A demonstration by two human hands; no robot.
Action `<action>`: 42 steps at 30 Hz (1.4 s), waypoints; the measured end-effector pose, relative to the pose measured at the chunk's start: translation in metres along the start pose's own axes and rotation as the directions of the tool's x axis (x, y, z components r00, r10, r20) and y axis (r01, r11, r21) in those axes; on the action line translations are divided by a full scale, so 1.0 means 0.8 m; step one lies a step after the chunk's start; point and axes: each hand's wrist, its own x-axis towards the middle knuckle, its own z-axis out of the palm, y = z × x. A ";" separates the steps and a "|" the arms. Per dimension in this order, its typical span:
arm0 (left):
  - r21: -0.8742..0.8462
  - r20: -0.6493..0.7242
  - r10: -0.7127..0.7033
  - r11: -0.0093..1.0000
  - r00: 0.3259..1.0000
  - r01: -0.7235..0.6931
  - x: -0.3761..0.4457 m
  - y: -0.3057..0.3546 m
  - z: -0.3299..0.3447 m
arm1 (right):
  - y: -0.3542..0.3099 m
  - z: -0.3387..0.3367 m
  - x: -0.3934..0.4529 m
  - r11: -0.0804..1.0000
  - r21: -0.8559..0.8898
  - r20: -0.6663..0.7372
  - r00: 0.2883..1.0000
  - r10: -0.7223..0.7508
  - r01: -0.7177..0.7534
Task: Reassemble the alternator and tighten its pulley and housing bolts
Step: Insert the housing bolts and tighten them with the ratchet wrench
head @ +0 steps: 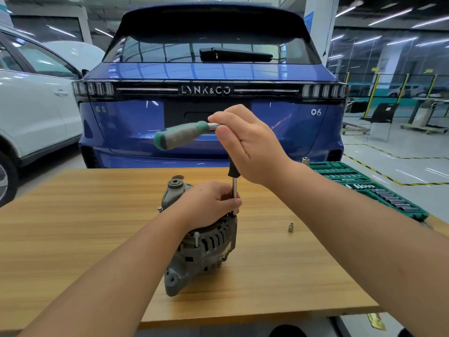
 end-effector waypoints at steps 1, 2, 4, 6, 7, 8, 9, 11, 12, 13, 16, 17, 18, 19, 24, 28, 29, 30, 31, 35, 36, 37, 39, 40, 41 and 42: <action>-0.001 -0.001 0.008 1.000 1.000 -0.008 -0.001 0.000 0.000 | -0.002 -0.003 0.003 0.999 -0.053 0.010 1.000 -0.006 0.007; -0.007 -0.003 0.016 1.000 1.000 -0.016 0.000 0.000 0.000 | -0.005 -0.006 0.009 0.994 -0.108 0.041 0.999 0.010 -0.006; -0.017 0.004 0.025 1.000 1.000 -0.024 -0.001 0.000 -0.001 | -0.008 -0.018 0.034 0.955 -0.278 0.149 0.977 0.150 -0.104; -0.010 0.013 0.026 1.000 1.000 -0.026 -0.001 0.000 -0.002 | -0.015 -0.031 0.061 0.861 -0.450 0.272 0.883 0.383 -0.235; -0.004 0.014 0.025 1.000 1.000 -0.025 0.000 -0.001 -0.002 | -0.019 -0.034 0.068 0.842 -0.435 0.327 0.815 0.479 -0.320; 0.001 0.015 0.024 1.000 1.000 -0.024 0.000 -0.001 -0.001 | -0.022 -0.036 0.071 0.816 -0.300 0.368 0.729 0.577 -0.495; 0.006 0.015 0.023 1.000 1.000 -0.024 0.001 -0.002 -0.001 | -0.024 -0.037 0.069 0.696 -0.043 0.403 0.625 0.668 -0.717; 0.019 0.010 0.019 1.000 1.000 -0.019 0.002 -0.003 -0.001 | -0.024 -0.036 0.060 0.267 0.432 0.475 0.468 0.745 -0.862; 0.027 0.008 0.016 1.000 1.000 -0.016 0.003 -0.003 0.000 | -0.020 -0.032 0.054 0.116 0.560 0.500 0.447 0.742 -0.820; 0.033 0.007 0.013 0.999 1.000 -0.014 0.004 -0.004 0.000 | -0.017 -0.025 0.046 0.002 0.646 0.506 0.430 0.748 -0.763; 0.038 0.011 0.011 0.999 1.000 -0.012 0.006 -0.006 0.001 | -0.014 -0.007 0.030 -0.138 0.805 0.445 0.434 0.784 -0.577; 0.036 0.016 0.009 0.999 1.000 -0.009 0.007 -0.006 0.001 | -0.015 0.000 0.026 -0.068 0.841 0.367 0.474 0.800 -0.537; 0.032 0.020 0.006 0.999 1.000 -0.007 0.007 -0.006 0.001 | -0.016 0.006 0.021 0.120 0.850 0.222 0.556 0.801 -0.513; 0.029 0.020 0.005 1.000 1.000 -0.006 0.006 -0.006 0.001 | -0.017 0.009 0.015 0.411 0.775 0.024 0.673 0.739 -0.480; 0.052 0.011 0.024 0.998 1.000 -0.024 0.004 -0.004 -0.001 | 0.001 0.013 0.000 0.996 -0.031 -0.229 0.971 0.069 -0.078; 0.052 0.009 0.019 0.998 1.000 -0.020 0.003 -0.003 -0.001 | -0.001 0.012 -0.001 0.994 -0.024 -0.136 0.985 0.104 -0.108; 0.053 0.010 0.022 0.998 1.000 -0.022 0.003 -0.003 -0.001 | -0.001 0.010 -0.002 0.995 -0.009 -0.118 0.988 0.097 -0.099; 0.050 0.010 0.025 0.998 1.000 -0.025 0.003 -0.002 -0.001 | -0.001 0.008 -0.005 0.996 0.016 -0.095 0.991 0.090 -0.089; 0.042 0.010 0.027 0.999 1.000 -0.028 0.002 -0.002 -0.001 | -0.001 0.007 -0.007 0.996 0.043 -0.069 0.994 0.082 -0.079; 0.031 0.011 0.031 0.999 0.999 -0.031 0.001 -0.002 -0.001 | 0.000 0.002 -0.012 0.993 0.085 0.011 0.996 0.087 -0.087; 0.030 0.009 0.032 0.999 0.999 -0.032 0.001 -0.002 -0.001 | -0.001 0.001 -0.011 0.994 0.072 0.012 0.997 0.082 -0.082; 0.030 0.005 0.035 0.999 0.999 -0.035 0.001 -0.002 -0.001 | -0.002 0.000 -0.009 0.996 0.052 0.007 0.998 0.070 -0.070; 0.035 -0.001 0.045 0.998 0.999 -0.045 0.001 -0.002 -0.001 | -0.004 -0.003 -0.005 0.999 -0.040 -0.010 1.000 0.024 -0.024; 0.037 -0.002 0.050 0.998 0.999 -0.050 0.001 -0.003 -0.001 | -0.007 -0.005 -0.002 0.995 -0.102 -0.007 1.000 0.009 -0.010; 0.040 -0.001 0.053 0.998 0.999 -0.053 0.000 -0.003 0.000 | -0.010 -0.008 0.003 0.985 -0.173 0.017 1.000 0.017 -0.014; 0.044 0.002 0.054 0.998 0.999 -0.054 0.000 -0.003 0.000 | -0.015 -0.012 0.010 0.961 -0.273 0.064 0.996 0.061 -0.042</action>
